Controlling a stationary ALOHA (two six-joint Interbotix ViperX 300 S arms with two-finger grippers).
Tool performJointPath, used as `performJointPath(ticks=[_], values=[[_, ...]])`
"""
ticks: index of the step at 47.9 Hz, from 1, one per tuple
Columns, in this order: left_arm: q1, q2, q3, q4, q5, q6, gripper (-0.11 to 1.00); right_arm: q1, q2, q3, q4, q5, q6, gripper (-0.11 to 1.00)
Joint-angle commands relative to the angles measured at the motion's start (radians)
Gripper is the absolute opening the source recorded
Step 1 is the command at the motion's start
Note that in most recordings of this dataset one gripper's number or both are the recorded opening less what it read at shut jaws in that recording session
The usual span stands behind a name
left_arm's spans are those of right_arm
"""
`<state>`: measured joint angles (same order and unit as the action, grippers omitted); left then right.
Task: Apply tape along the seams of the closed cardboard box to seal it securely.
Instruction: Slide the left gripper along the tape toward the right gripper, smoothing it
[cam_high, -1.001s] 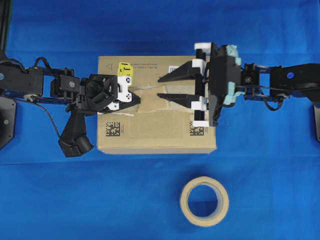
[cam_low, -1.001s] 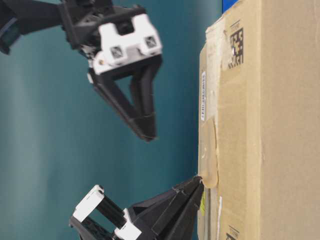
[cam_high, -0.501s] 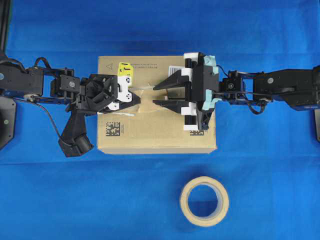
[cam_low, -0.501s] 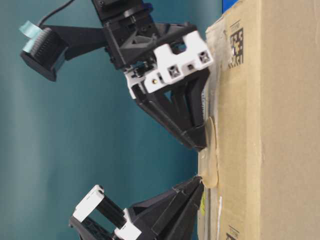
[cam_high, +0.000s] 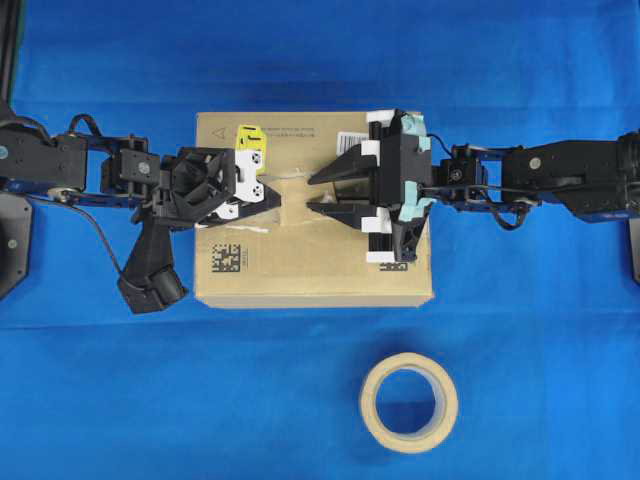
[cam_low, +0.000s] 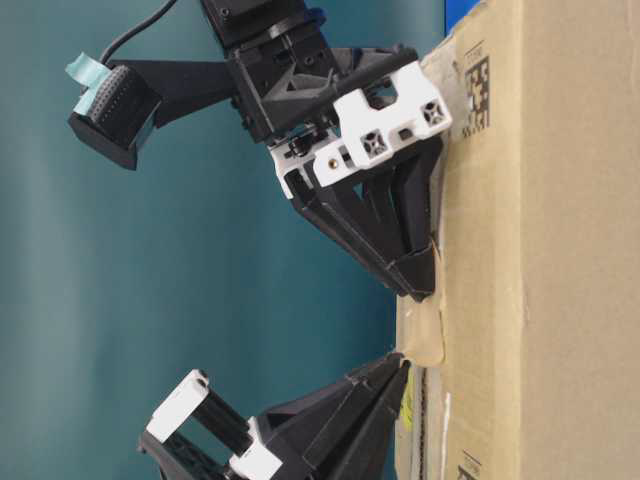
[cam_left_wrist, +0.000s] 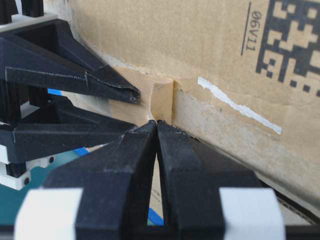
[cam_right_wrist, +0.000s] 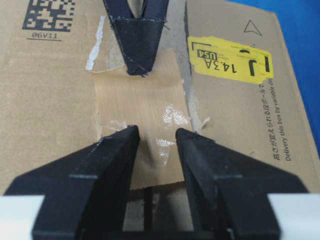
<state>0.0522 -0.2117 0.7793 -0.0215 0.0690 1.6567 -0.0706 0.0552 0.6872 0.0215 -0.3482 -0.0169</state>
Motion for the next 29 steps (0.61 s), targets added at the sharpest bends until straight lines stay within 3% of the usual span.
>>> performJointPath(ticks=[1, 29], values=[[0.014, -0.017, -0.017, -0.003, -0.003, -0.003, 0.01, -0.002, -0.009, -0.012, 0.002, 0.000, 0.000, 0.45], [0.020, -0.023, -0.012, -0.003, 0.064, -0.003, 0.01, -0.002, -0.009, -0.012, 0.009, -0.005, 0.000, 0.45]])
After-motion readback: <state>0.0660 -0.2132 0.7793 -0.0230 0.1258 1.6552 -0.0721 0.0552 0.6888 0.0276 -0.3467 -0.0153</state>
